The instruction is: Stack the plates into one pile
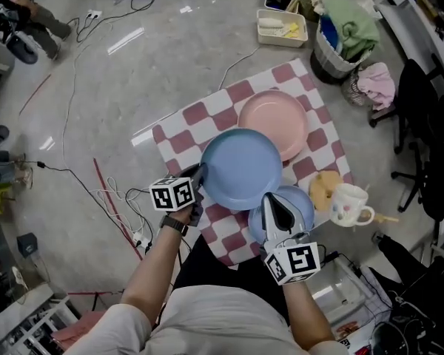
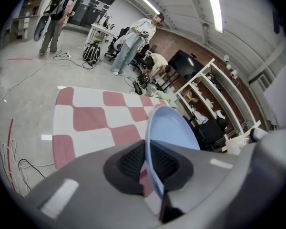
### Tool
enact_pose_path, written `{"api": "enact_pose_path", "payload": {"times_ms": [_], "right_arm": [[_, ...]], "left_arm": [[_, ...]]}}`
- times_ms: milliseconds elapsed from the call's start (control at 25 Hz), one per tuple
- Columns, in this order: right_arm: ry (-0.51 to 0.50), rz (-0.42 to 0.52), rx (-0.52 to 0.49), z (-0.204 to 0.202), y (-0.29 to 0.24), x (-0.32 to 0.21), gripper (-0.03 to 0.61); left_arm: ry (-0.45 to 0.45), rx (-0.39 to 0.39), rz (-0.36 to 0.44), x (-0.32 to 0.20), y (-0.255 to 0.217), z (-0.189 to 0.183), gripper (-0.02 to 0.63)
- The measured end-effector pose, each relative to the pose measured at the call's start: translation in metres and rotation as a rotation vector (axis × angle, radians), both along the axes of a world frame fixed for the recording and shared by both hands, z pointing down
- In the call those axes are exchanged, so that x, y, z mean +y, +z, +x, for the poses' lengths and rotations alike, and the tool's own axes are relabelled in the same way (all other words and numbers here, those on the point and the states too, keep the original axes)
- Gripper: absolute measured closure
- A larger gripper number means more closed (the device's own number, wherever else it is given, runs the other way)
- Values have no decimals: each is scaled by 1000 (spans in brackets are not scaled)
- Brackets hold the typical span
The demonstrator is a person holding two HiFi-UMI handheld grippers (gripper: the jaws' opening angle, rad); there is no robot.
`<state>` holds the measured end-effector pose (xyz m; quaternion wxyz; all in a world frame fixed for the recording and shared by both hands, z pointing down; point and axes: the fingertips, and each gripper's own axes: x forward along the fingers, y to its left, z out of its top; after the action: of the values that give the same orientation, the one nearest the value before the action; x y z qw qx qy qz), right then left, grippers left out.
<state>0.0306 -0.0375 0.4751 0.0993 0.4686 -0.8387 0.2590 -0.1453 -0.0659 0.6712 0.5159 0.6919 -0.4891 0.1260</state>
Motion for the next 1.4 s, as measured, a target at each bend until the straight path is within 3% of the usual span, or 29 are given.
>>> {"api": "enact_pose_path", "payload": {"times_ms": [360,600,1200,1400], "right_arm": [[39,9,-25,35,-6,-13,569],[53,-12,-41,52,5,-18,569],[54,-51,-62,57,23,-27,569],[52,-69,-67,56,27,-26,569]], "left_arm": [[-2,14,14,-54,-6,55,581],[-26,30,-21,-80,13,83,578],[-94,65,-39,-128,42,107,572],[-60,38,-30,-134,47,109,558]]}}
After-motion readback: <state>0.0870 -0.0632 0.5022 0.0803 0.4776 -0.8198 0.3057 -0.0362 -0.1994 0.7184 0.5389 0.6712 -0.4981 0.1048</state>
